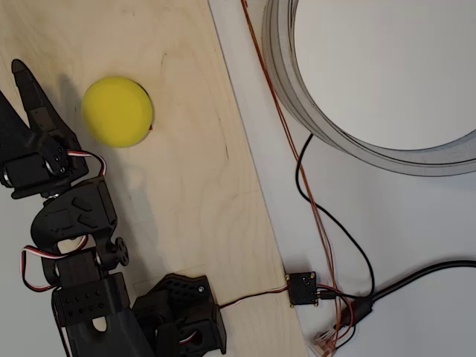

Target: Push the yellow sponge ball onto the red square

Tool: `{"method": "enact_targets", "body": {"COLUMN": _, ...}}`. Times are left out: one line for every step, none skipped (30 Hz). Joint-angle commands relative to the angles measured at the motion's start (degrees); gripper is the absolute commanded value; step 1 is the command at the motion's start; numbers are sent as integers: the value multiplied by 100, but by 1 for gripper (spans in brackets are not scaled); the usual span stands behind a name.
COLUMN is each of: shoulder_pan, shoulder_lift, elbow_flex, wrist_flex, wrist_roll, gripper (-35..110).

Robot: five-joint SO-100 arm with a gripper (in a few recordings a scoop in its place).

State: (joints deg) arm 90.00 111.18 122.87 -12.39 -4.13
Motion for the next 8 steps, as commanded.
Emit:
{"method": "enact_targets", "body": {"shoulder_pan": 193, "shoulder_lift": 158, "elbow_flex": -26, "wrist_flex": -272, "wrist_roll": 237, "gripper": -1}}
{"method": "enact_targets", "body": {"shoulder_pan": 255, "shoulder_lift": 88, "elbow_flex": -26, "wrist_flex": -272, "wrist_roll": 343, "gripper": -1}}
{"method": "enact_targets", "body": {"shoulder_pan": 308, "shoulder_lift": 18, "elbow_flex": -35, "wrist_flex": -272, "wrist_roll": 431, "gripper": -1}}
{"method": "enact_targets", "body": {"shoulder_pan": 334, "shoulder_lift": -26, "elbow_flex": -35, "wrist_flex": -281, "wrist_roll": 466, "gripper": -1}}
{"method": "enact_targets", "body": {"shoulder_pan": 334, "shoulder_lift": -53, "elbow_flex": -35, "wrist_flex": -290, "wrist_roll": 466, "gripper": -1}}
{"method": "enact_targets", "body": {"shoulder_pan": 325, "shoulder_lift": -62, "elbow_flex": -44, "wrist_flex": -290, "wrist_roll": 457, "gripper": -1}}
{"method": "enact_targets", "body": {"shoulder_pan": 299, "shoulder_lift": -70, "elbow_flex": -44, "wrist_flex": -290, "wrist_roll": 466, "gripper": -1}}
{"method": "enact_targets", "body": {"shoulder_pan": 290, "shoulder_lift": -70, "elbow_flex": -35, "wrist_flex": -290, "wrist_roll": 501, "gripper": -1}}
